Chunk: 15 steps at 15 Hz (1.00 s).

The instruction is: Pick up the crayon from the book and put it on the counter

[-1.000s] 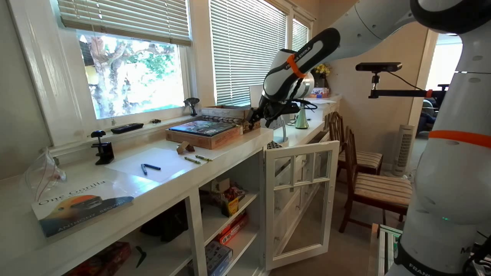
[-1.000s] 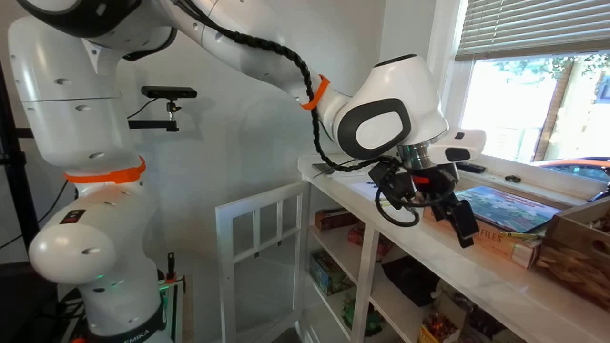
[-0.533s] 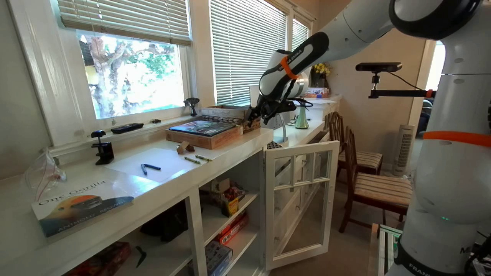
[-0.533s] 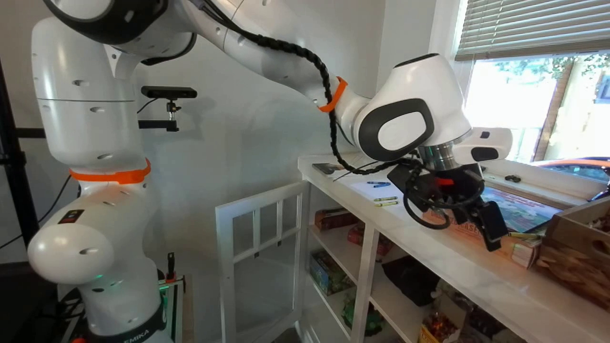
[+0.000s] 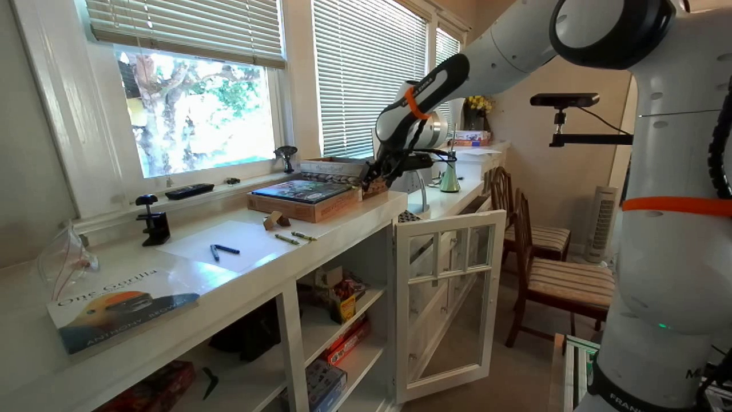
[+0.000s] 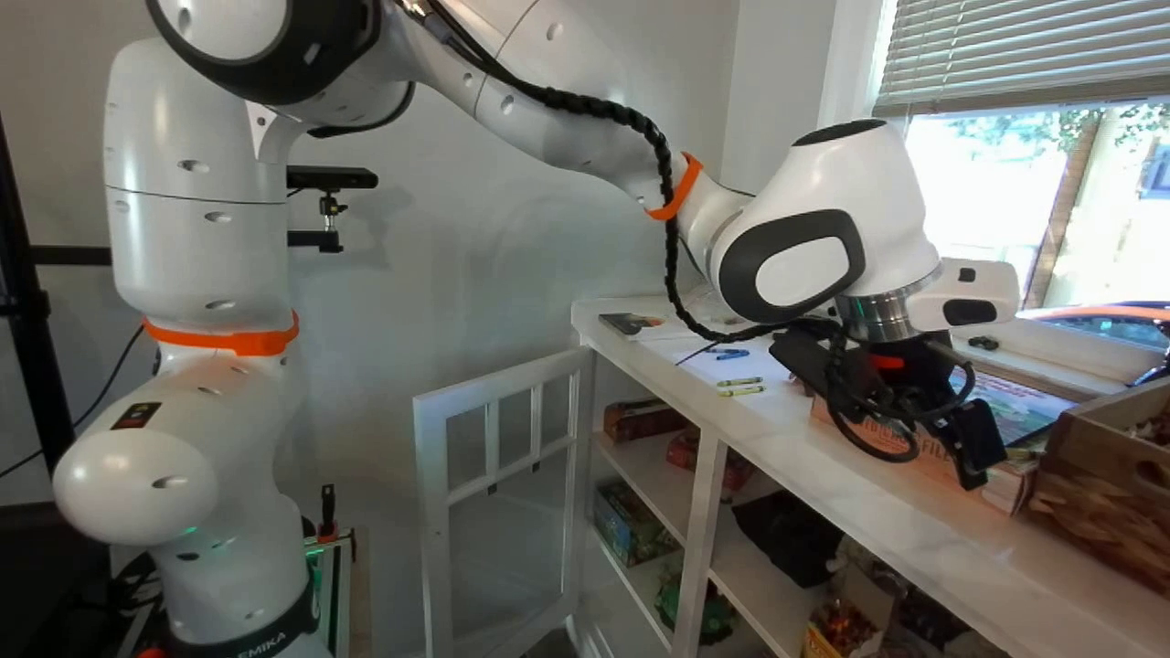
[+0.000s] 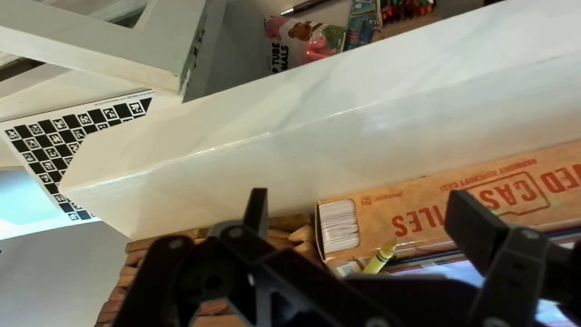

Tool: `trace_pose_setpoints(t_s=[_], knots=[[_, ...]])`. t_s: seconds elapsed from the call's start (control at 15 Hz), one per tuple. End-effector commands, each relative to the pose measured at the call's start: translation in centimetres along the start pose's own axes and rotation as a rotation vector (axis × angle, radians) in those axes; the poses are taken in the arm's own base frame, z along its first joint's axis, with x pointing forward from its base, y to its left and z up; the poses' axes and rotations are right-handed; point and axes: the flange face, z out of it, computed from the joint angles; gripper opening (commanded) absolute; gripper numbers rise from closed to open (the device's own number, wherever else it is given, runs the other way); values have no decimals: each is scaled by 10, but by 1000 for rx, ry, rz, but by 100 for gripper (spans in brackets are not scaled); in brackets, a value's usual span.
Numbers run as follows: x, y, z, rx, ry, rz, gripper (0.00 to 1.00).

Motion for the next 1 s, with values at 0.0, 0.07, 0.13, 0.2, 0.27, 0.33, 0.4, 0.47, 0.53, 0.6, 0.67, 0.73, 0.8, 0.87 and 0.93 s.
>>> trace_pose_setpoints(t_s=[0.0, 0.07, 0.13, 0.2, 0.27, 0.33, 0.4, 0.47, 0.53, 0.6, 0.67, 0.73, 0.8, 0.87, 0.93], knots=[[7, 27, 0, 35, -12, -13, 100], [9, 35, -1, 34, -10, -17, 100], [11, 45, -1, 34, -8, -19, 100], [12, 51, -1, 32, -6, -20, 100], [14, 53, 1, 35, -4, -16, 100], [16, 55, 2, 37, -3, -13, 100], [17, 52, 2, 47, 0, -12, 100], [18, 50, 3, 53, 1, -11, 100], [18, 49, 1, 70, 11, -18, 100], [20, 44, 3, 76, 20, -24, 100], [23, 37, 6, 93, 24, -31, 100], [24, 32, 8, 108, 23, -37, 100], [26, 26, 11, 115, 25, -47, 100], [28, 22, 12, 120, 25, -56, 100], [30, 19, 15, 122, 21, -68, 100]])
